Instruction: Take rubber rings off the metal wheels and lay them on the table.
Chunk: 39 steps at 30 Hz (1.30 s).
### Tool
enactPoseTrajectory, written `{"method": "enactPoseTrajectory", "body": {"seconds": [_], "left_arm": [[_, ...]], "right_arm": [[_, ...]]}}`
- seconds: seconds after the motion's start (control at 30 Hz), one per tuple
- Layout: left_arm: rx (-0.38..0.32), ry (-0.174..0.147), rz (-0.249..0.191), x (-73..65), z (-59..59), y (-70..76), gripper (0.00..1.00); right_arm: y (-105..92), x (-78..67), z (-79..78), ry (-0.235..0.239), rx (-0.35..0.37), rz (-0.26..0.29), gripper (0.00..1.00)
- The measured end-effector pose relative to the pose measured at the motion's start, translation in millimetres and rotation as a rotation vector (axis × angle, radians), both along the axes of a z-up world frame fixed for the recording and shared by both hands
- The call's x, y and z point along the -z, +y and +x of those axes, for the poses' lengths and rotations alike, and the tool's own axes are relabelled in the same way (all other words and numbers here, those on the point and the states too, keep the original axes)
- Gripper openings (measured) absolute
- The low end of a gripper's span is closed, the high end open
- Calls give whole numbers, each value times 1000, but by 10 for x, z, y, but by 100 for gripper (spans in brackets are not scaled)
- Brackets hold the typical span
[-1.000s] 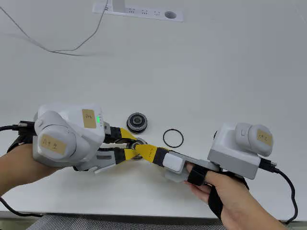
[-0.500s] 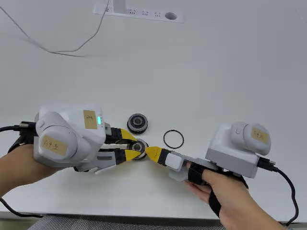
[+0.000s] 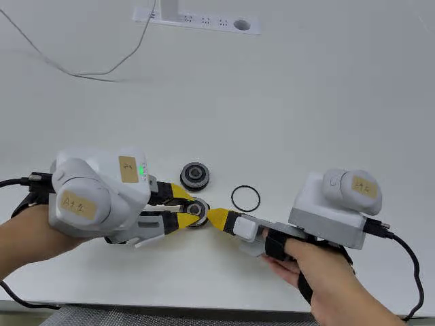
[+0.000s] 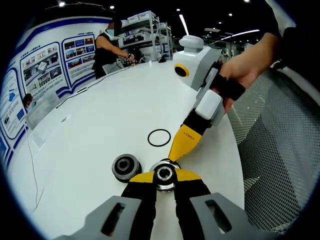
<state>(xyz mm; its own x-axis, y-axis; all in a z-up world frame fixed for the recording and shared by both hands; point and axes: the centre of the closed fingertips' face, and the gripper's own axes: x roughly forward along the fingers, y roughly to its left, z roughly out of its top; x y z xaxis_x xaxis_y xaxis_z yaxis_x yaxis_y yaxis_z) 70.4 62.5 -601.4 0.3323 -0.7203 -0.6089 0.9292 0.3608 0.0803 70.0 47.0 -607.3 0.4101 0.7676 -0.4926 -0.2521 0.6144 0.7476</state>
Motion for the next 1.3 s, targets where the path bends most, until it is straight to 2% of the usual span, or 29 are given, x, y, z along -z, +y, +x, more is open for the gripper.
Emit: {"method": "enactPoseTrajectory", "body": {"seconds": [0.5, 1.3], "left_arm": [[-1, 3, 23, 14, 5, 13, 13], [2, -6, 15, 25, 3, 22, 13]], "right_arm": [[19, -32, -6, -3, 4, 3, 0], [100, -125, -33, -43, -43, -12, 0]]}}
